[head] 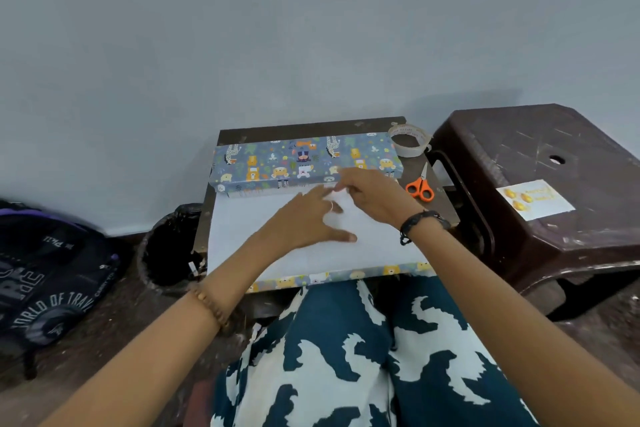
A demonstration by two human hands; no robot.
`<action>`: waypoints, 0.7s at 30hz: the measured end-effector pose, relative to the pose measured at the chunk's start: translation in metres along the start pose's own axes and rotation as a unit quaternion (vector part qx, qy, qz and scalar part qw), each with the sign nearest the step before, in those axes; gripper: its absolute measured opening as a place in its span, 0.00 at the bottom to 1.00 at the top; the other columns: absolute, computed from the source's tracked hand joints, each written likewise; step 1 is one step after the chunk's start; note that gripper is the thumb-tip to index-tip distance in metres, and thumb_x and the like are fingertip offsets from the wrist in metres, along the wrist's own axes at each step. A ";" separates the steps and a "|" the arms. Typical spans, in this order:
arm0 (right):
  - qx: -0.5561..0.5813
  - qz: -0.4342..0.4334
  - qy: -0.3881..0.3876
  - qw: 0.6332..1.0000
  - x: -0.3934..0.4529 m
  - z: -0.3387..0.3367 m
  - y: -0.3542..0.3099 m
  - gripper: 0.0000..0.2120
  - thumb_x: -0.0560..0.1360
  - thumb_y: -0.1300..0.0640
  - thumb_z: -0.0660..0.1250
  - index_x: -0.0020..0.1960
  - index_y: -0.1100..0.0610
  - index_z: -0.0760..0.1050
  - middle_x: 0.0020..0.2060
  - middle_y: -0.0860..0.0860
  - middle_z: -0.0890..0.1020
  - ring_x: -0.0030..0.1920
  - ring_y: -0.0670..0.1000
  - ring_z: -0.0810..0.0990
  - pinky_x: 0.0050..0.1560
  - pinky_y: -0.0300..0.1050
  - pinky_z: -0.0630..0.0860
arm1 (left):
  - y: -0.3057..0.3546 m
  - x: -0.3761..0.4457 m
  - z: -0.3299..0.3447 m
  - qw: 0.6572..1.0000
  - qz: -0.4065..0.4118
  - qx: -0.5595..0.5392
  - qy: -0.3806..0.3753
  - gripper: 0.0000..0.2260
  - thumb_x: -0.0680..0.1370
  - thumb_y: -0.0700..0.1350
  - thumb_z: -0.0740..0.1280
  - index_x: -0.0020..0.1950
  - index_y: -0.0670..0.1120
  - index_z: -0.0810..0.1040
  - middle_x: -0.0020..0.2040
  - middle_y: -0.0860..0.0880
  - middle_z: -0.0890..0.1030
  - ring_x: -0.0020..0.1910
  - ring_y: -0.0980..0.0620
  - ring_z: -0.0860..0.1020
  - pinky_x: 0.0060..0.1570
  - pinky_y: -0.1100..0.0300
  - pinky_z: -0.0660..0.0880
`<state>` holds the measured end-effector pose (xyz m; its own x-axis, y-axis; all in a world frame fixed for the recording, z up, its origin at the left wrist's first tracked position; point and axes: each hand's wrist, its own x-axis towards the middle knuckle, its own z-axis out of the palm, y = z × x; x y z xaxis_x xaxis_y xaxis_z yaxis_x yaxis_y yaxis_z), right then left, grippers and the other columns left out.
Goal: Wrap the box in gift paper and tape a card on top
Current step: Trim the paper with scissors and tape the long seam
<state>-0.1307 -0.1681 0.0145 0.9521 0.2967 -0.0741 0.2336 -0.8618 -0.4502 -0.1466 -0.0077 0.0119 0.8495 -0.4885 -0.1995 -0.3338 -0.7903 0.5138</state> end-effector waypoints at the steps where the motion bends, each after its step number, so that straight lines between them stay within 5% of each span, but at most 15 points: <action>1: -0.002 0.003 -0.014 1.000 -0.009 0.000 -0.002 0.17 0.79 0.64 0.54 0.64 0.56 0.73 0.70 0.50 0.68 0.66 0.52 0.69 0.60 0.45 0.68 | 0.002 -0.010 0.002 0.999 -0.008 0.028 -0.026 0.26 0.69 0.61 0.71 0.63 0.51 0.74 0.75 0.55 0.59 0.74 0.55 0.54 0.71 0.54 0.52; 4: -0.005 0.006 -0.069 0.998 -0.036 0.002 -0.010 0.16 0.79 0.60 0.56 0.65 0.52 0.73 0.70 0.47 0.68 0.70 0.50 0.65 0.67 0.47 0.65 | 0.003 -0.033 0.009 0.988 0.004 0.124 -0.093 0.24 0.68 0.63 0.70 0.58 0.51 0.77 0.71 0.55 0.67 0.75 0.56 0.52 0.72 0.52 0.46; 7: 0.016 0.015 -0.129 0.991 -0.061 0.002 -0.025 0.15 0.78 0.54 0.60 0.65 0.51 0.73 0.71 0.49 0.68 0.72 0.50 0.62 0.70 0.50 0.61 | 0.000 -0.047 0.013 0.980 0.000 0.172 -0.100 0.15 0.72 0.57 0.70 0.54 0.51 0.79 0.58 0.54 0.74 0.69 0.53 0.65 0.71 0.52 0.51; 11: -0.059 0.025 -0.152 0.986 -0.081 0.001 -0.038 0.23 0.73 0.43 0.67 0.64 0.51 0.72 0.64 0.50 0.72 0.65 0.51 0.68 0.59 0.47 0.66 | 0.012 -0.055 0.001 0.983 0.016 0.179 -0.032 0.05 0.75 0.48 0.68 0.49 0.50 0.80 0.44 0.55 0.69 0.56 0.52 0.73 0.67 0.53 0.58; 16: -0.147 0.019 -0.055 0.987 -0.072 -0.021 -0.038 0.18 0.71 0.44 0.69 0.51 0.56 0.70 0.52 0.53 0.76 0.54 0.55 0.75 0.44 0.44 0.64 | 0.026 -0.046 -0.049 0.974 0.030 0.186 0.122 0.05 0.75 0.46 0.68 0.47 0.46 0.80 0.51 0.49 0.75 0.56 0.50 0.71 0.58 0.54 0.67; 21: -0.106 0.047 0.124 0.985 -0.022 -0.064 -0.028 0.13 0.74 0.53 0.65 0.55 0.59 0.72 0.49 0.56 0.78 0.49 0.58 0.77 0.40 0.46 0.68 | 0.041 -0.019 -0.081 0.893 0.043 0.229 0.384 0.05 0.75 0.40 0.65 0.46 0.41 0.80 0.49 0.45 0.74 0.49 0.46 0.72 0.37 0.57 0.63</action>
<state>-0.1456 -0.1771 0.0858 0.9843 0.1241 0.1254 0.1527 -0.9551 -0.2538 -0.1433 -0.0012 0.1044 0.7840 -0.2955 0.5459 -0.3934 -0.9168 0.0688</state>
